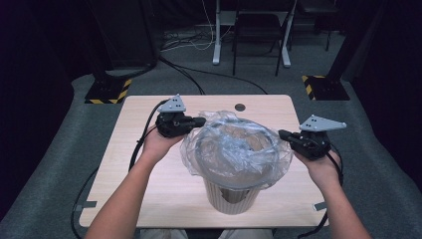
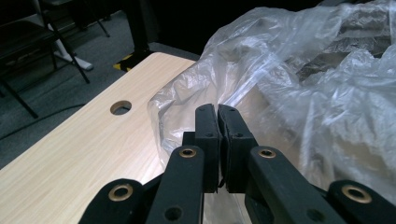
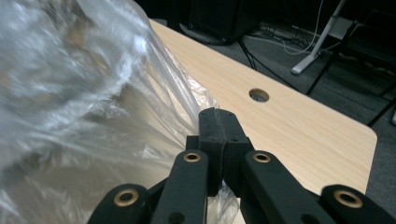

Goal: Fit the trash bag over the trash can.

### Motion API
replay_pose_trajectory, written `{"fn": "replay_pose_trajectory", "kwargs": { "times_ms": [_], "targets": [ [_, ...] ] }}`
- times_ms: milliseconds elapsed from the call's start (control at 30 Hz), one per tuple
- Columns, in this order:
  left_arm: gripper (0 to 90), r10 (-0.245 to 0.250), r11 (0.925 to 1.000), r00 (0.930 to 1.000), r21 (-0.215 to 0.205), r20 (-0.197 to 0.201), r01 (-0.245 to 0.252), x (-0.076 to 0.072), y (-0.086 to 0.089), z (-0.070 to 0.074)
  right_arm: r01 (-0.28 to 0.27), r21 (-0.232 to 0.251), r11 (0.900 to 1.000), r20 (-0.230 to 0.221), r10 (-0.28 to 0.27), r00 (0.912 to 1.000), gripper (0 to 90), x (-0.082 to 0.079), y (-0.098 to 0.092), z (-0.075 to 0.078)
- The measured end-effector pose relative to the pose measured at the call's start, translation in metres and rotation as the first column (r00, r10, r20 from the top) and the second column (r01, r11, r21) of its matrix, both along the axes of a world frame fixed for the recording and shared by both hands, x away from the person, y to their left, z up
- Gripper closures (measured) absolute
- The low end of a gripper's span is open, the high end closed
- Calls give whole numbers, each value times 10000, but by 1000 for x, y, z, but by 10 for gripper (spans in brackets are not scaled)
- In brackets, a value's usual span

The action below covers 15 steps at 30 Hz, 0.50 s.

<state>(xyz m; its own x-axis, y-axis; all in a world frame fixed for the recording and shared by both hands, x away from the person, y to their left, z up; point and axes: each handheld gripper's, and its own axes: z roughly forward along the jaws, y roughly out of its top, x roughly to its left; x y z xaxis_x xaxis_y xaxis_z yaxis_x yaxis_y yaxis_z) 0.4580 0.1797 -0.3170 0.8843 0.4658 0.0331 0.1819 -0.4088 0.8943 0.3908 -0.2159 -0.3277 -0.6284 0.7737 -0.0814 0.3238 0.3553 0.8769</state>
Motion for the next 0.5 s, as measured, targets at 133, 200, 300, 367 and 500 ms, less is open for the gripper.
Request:
{"fn": "replay_pose_trajectory", "kwargs": {
  "times_ms": [133, 200, 300, 367, 500],
  "targets": [
    [866, 70, 10000, 10000, 71, -62, -70, 2, -4, 1, 9, -106, 9999, -408, -13, 9992, 900, 5, 0, -9],
    [868, 158, 9997, 9997, 197, -196, -155, 5, -4, -2, -20, -175, 9998, -502, 12, 9987, 900, 6, 1, -11],
    [874, 359, 9991, 9982, 233, -479, -348, 9, -2, -7, -24, -338, 9994, -594, 4, 9982, 900, 8, 5, -14],
    [879, 351, 9993, 9973, 178, -639, -341, 11, -1, -9, 8, -364, 9993, -604, -30, 9982, 900, 8, 7, -15],
    [883, 463, 9987, 9966, 227, -685, -448, 13, -5, -11, 56, -376, 9993, -620, -79, 9980, 900, 9, 7, -16]
  ]
}}
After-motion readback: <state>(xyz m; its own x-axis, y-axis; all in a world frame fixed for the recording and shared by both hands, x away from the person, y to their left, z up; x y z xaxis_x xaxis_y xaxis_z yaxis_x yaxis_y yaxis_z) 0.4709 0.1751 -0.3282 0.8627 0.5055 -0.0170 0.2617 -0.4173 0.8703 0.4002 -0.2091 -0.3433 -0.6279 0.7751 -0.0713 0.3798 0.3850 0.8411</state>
